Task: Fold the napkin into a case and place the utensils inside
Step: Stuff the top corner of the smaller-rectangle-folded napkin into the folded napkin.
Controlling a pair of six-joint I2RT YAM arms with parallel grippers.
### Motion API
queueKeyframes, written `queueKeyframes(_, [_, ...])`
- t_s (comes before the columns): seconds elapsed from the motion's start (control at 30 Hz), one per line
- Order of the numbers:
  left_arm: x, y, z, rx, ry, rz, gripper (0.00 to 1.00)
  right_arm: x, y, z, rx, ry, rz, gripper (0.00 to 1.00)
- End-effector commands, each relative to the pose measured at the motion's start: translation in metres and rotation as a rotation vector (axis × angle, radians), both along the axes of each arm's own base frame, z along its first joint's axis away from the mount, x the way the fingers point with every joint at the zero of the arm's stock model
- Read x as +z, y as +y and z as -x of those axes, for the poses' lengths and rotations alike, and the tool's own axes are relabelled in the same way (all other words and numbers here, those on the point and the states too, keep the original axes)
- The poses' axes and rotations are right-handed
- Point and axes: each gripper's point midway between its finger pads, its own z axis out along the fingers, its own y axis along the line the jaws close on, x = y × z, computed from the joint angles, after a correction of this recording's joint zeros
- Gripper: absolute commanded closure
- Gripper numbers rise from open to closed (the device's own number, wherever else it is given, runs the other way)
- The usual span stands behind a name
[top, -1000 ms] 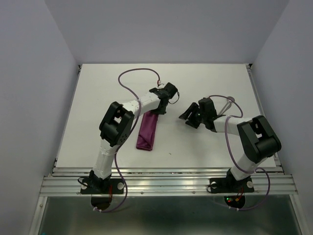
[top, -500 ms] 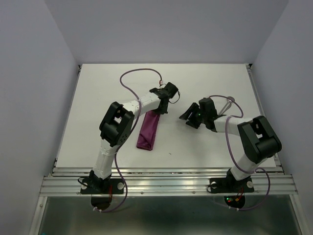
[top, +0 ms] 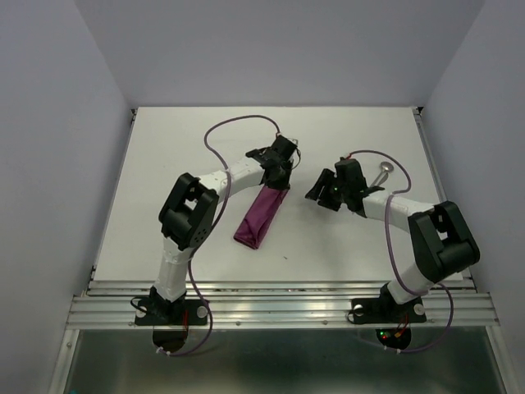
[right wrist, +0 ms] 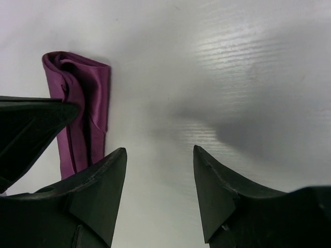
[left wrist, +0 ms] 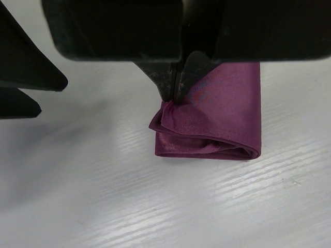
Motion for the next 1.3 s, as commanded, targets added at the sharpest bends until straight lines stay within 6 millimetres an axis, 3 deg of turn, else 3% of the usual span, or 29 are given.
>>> queueKeyframes(0.0, [0.056,-0.018,0.001,-0.064,-0.077,0.166,1.00,0.031,-0.004,-0.013,0.065,-0.099,0.069,0.43])
queueKeyframes(0.13, [0.069,-0.016,0.003,-0.058,-0.092,0.213,1.00,0.040,0.008,-0.013,0.127,-0.127,0.107,0.47])
queueKeyframes(0.4, [0.064,-0.014,0.008,-0.038,-0.070,0.249,1.00,0.035,0.035,-0.020,0.207,-0.138,0.182,0.58])
queueKeyframes(0.83, [0.063,-0.018,0.007,-0.023,-0.055,0.271,1.00,0.025,0.065,-0.034,0.279,-0.132,0.235,0.59])
queueKeyframes(1.07, [0.063,-0.021,0.008,-0.030,-0.048,0.281,1.00,0.013,0.075,-0.037,0.301,-0.116,0.251,0.59])
queueKeyframes(1.27, [0.063,-0.021,0.008,-0.030,-0.047,0.280,1.00,-0.001,0.071,-0.042,0.269,-0.098,0.309,0.63])
